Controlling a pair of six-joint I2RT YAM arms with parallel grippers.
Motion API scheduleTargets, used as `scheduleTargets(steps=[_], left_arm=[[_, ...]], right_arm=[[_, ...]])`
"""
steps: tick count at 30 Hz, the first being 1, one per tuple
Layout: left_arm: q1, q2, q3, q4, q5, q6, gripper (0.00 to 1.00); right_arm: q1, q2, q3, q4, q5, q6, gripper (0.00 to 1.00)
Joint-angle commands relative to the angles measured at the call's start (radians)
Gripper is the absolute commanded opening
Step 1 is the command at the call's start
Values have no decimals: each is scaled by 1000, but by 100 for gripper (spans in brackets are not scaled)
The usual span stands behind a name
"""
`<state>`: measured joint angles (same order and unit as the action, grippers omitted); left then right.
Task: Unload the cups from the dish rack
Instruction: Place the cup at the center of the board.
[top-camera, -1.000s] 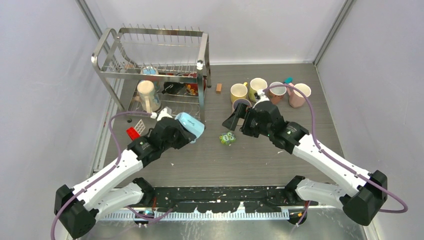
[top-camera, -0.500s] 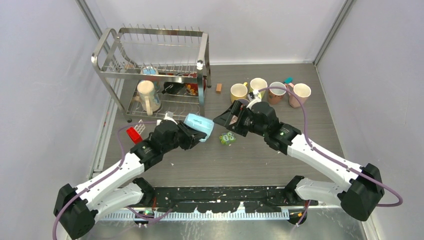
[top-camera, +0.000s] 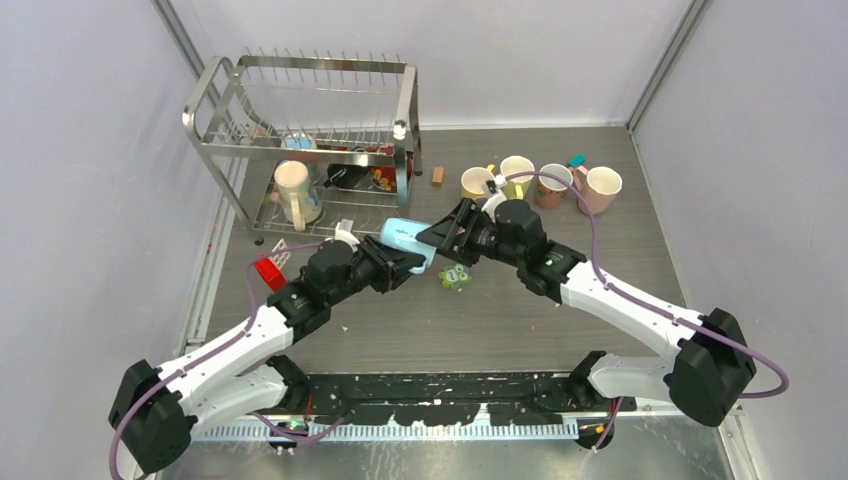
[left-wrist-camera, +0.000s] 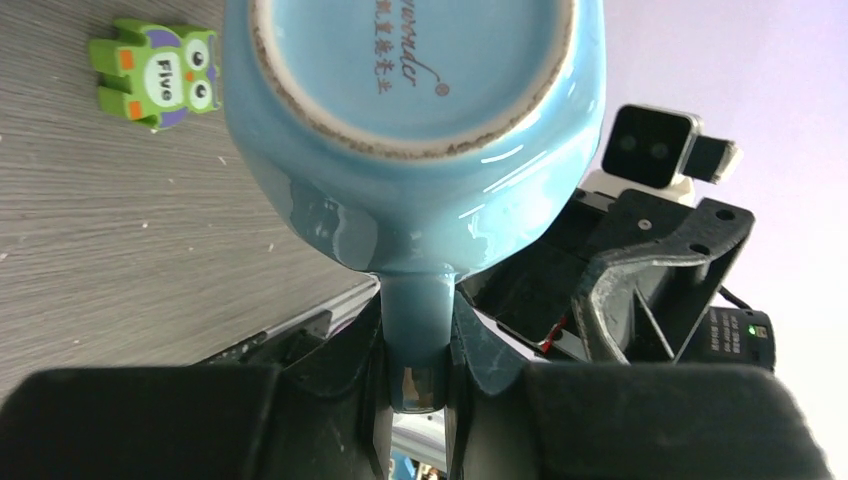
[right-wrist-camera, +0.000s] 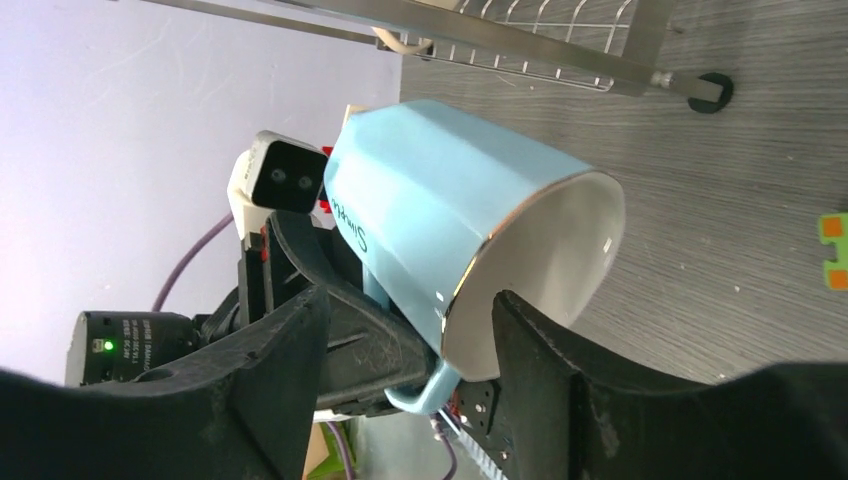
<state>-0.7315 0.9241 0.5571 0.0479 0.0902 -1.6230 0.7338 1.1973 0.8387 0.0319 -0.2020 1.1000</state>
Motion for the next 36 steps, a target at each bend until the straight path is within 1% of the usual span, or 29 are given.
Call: scheduleTargets(steps=[1, 5, 10, 14, 20, 24, 28, 29, 30, 31, 33, 36], left_arm=[[-11, -21, 7, 211, 35, -38, 0], [-14, -34, -17, 243, 39, -62, 0], [-16, -32, -47, 309, 39, -86, 0], [-19, -23, -57, 352, 44, -96, 0], [-29, -3, -58, 394, 54, -110, 0], [-34, 9, -65, 427, 57, -130, 0], [-37, 20, -72, 464, 61, -147, 0], [-38, 18, -73, 464, 63, -149, 0], [-39, 18, -75, 464, 63, -150, 0], [-39, 17, -74, 458, 65, -150, 4], [-39, 16, -74, 441, 72, -150, 20], [-39, 16, -72, 413, 87, -137, 52]], right_arm=[[-10, 17, -2, 154, -45, 46, 63], [-34, 27, -17, 229, -74, 81, 56], [-43, 46, -11, 275, -103, 109, 48], [-43, 64, -16, 309, -121, 131, 43], [-43, 76, -22, 345, -126, 153, 38], [-43, 85, -17, 362, -129, 158, 32], [-42, 93, -8, 377, -133, 164, 15], [-42, 93, -7, 378, -133, 164, 7], [-43, 92, -4, 377, -132, 162, 2], [-43, 91, -3, 376, -131, 162, 1], [-43, 88, 2, 368, -128, 159, 1], [-43, 81, 15, 342, -120, 147, 1]])
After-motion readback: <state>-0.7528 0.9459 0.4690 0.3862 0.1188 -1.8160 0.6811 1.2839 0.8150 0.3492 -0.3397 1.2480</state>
